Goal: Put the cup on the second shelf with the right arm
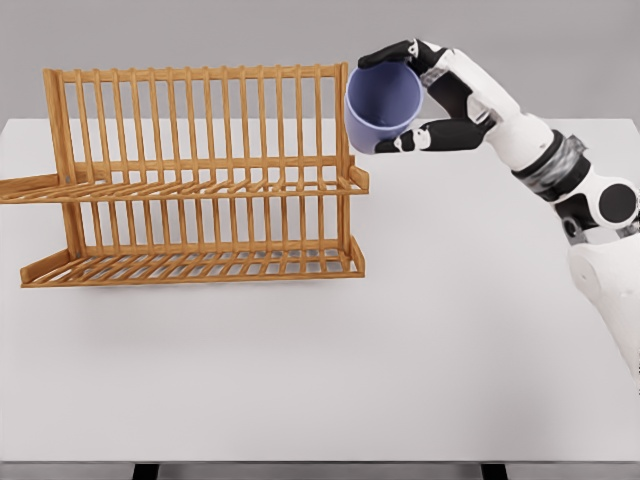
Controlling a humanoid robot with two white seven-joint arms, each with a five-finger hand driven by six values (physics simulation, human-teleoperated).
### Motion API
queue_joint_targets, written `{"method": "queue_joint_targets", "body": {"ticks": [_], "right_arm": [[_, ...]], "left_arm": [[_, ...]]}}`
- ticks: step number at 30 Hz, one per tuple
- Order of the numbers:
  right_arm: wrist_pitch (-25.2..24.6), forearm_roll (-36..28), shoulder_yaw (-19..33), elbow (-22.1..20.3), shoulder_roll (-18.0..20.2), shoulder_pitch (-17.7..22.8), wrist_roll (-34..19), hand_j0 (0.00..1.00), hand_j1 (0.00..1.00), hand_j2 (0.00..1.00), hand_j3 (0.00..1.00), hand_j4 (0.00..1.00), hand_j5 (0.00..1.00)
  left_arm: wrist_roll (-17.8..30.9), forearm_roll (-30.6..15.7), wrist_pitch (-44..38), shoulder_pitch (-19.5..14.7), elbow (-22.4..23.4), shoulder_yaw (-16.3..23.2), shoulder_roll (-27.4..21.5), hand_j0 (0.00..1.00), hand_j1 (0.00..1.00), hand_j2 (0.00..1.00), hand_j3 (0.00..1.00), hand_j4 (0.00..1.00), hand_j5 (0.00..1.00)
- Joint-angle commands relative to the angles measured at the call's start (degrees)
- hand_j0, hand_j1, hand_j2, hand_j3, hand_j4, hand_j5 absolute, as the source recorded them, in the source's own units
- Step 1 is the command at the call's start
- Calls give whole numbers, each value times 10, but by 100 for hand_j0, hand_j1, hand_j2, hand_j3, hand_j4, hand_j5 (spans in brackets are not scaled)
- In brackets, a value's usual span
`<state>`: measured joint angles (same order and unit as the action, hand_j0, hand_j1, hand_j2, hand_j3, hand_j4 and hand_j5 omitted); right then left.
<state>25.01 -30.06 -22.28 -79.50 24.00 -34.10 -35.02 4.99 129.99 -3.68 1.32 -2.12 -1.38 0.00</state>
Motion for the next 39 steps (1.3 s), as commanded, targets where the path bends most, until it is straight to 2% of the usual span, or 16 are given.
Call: {"method": "queue_joint_targets", "body": {"ticks": [1, 6, 14, 21, 39], "right_arm": [[-1, 10, -3, 0, -18, -1, 0, 69, 69, 69, 69, 69, 69], [1, 15, -21, 0, -29, -13, 0, 69, 69, 69, 69, 69, 69], [43, 25, -59, 1, -39, -20, 0, 69, 69, 69, 69, 69, 69], [57, 35, -70, 1, -41, -23, 0, 70, 70, 70, 70, 70, 70], [58, 48, -94, 3, -47, -47, 0, 71, 71, 71, 71, 71, 71]], "left_arm": [[0, 0, 0, 0, 0, 1, 0, 100, 100, 100, 100, 100, 100], [0, 0, 0, 0, 0, 0, 0, 100, 100, 100, 100, 100, 100], [0, 0, 0, 0, 0, 0, 0, 100, 100, 100, 100, 100, 100], [0, 0, 0, 0, 0, 0, 0, 100, 100, 100, 100, 100, 100], [0, 0, 0, 0, 0, 0, 0, 100, 100, 100, 100, 100, 100]]}}
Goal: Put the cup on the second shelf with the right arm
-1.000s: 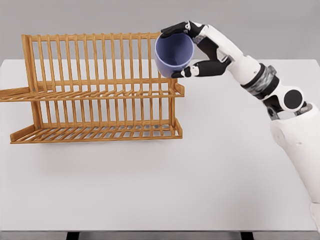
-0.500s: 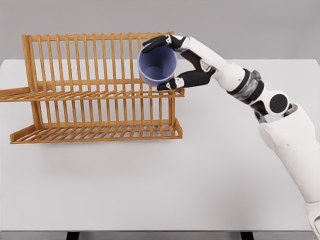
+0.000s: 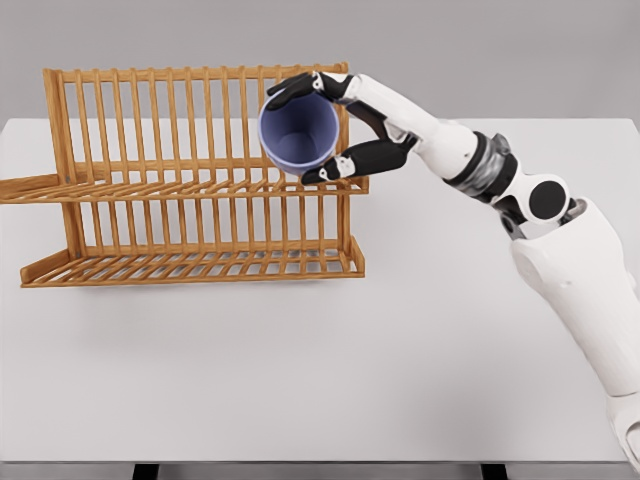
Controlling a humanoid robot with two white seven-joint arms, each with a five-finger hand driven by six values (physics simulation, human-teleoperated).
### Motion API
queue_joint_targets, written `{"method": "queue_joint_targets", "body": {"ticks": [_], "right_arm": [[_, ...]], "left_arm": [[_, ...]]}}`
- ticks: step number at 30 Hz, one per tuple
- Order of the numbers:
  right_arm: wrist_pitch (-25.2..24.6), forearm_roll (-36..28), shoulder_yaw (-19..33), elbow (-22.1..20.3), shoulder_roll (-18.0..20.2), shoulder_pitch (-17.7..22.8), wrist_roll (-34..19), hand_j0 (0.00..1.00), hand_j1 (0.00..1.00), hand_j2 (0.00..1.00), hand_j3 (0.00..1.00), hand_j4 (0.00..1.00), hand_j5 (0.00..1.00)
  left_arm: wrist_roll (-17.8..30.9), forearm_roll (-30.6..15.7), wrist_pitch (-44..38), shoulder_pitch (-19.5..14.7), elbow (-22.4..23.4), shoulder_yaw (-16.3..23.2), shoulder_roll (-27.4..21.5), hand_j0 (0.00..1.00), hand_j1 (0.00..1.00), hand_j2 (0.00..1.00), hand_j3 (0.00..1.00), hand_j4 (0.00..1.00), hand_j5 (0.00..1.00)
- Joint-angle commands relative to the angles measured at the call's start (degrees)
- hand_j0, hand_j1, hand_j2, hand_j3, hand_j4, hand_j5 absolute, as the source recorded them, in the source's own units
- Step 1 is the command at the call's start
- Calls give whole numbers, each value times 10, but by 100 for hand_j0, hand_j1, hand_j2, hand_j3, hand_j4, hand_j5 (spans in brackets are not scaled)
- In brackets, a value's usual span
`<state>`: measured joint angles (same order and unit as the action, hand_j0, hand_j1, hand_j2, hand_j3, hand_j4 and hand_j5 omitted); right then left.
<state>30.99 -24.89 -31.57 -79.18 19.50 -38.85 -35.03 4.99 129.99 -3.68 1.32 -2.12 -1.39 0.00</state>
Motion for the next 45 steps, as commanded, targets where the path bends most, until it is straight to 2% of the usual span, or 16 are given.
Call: {"method": "queue_joint_targets", "body": {"ticks": [1, 10, 11, 12, 13, 26, 30, 33, 38, 41, 45], "right_arm": [[-1, -3, -2, 1, -2, 0, 0, 71, 71, 71, 71, 71, 71], [3, 2, -10, 1, 0, 1, 0, 77, 77, 77, 77, 77, 77], [3, 2, -9, 2, 1, 1, 0, 90, 90, 90, 90, 90, 90], [3, 2, -9, 2, 2, 3, 0, 99, 99, 99, 99, 99, 99], [3, 2, -9, 2, 2, 3, 0, 100, 100, 100, 100, 100, 100], [12, 2, -9, -3, 2, 1, 0, 100, 100, 100, 100, 100, 100], [11, -1, -6, -30, 8, 5, 0, 100, 100, 100, 100, 100, 100], [11, -9, -3, -51, 45, 11, 0, 100, 100, 100, 100, 100, 100], [11, -67, 4, -96, 123, 23, 0, 100, 100, 100, 100, 100, 100], [12, -77, 56, -128, 165, 78, 0, 100, 100, 100, 100, 100, 100], [40, -78, 120, -142, 219, 164, 0, 100, 100, 100, 100, 100, 100]], "left_arm": [[0, 0, 0, 0, 0, 0, 0, 100, 100, 100, 100, 100, 100], [0, 0, 0, 0, 0, 1, 0, 100, 100, 100, 100, 100, 100], [0, 0, 0, 0, 0, 0, 0, 100, 100, 100, 100, 100, 100], [0, 0, 0, 0, 0, 1, 0, 100, 100, 100, 100, 100, 100], [0, 0, 0, 0, 0, 0, 0, 100, 100, 100, 100, 100, 100], [0, 0, 0, 0, 0, 0, 0, 100, 100, 100, 100, 100, 100], [0, 0, 0, 0, 0, 1, 0, 100, 100, 100, 100, 100, 100], [0, 0, 0, 0, 0, 0, 0, 100, 100, 100, 100, 100, 100], [0, 0, 0, 0, 0, 0, 0, 100, 100, 100, 100, 100, 100], [0, 0, 0, 0, 0, 0, 0, 100, 100, 100, 100, 100, 100], [0, 0, 0, 0, 0, 0, 0, 100, 100, 100, 100, 100, 100]]}}
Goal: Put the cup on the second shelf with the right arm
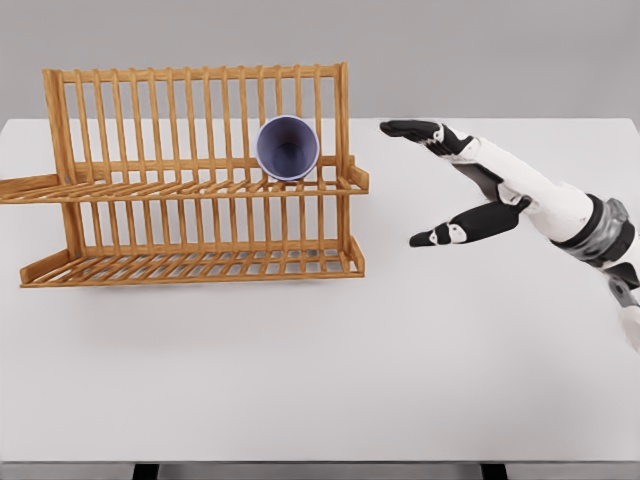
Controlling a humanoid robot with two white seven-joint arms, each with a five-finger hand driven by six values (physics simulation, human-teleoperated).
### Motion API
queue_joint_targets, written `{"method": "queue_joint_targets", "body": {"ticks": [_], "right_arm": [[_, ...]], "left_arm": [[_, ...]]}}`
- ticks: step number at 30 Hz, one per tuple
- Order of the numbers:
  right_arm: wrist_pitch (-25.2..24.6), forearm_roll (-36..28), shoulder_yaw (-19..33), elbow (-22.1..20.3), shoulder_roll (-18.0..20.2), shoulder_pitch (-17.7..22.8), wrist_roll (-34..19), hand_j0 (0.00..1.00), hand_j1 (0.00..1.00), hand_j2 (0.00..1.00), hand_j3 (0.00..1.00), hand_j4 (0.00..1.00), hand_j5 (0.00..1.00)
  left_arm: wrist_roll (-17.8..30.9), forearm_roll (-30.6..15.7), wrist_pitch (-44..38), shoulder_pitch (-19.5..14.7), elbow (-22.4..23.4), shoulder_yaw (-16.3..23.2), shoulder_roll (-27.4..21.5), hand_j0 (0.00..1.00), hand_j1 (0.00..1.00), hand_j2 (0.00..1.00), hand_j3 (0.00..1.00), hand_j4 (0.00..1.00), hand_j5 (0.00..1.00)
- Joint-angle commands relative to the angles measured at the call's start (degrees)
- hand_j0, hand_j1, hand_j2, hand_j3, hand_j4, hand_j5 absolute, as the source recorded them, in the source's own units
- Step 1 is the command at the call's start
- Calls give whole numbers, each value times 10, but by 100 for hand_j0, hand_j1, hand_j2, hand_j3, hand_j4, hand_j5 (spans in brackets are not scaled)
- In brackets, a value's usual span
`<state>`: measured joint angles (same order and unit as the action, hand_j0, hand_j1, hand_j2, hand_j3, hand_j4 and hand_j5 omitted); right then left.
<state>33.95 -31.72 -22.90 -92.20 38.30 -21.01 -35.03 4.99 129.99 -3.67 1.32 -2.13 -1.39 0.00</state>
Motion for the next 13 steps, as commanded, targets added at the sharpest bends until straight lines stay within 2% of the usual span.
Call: {"method": "queue_joint_targets", "body": {"ticks": [1, 5, 13], "right_arm": [[10, -10, 52, -16, 41, 4, 0, 100, 100, 100, 100, 100, 100], [10, -13, 85, -21, 58, 42, 0, 100, 100, 100, 100, 100, 100], [10, -13, 87, -18, 63, 47, 0, 100, 100, 100, 100, 100, 100]], "left_arm": [[0, 0, 0, 0, 0, 0, 0, 100, 100, 100, 100, 100, 100], [0, 0, 0, 0, 0, 1, 0, 100, 100, 100, 100, 100, 100], [0, 0, 0, 0, 0, 0, 0, 100, 100, 100, 100, 100, 100]]}}
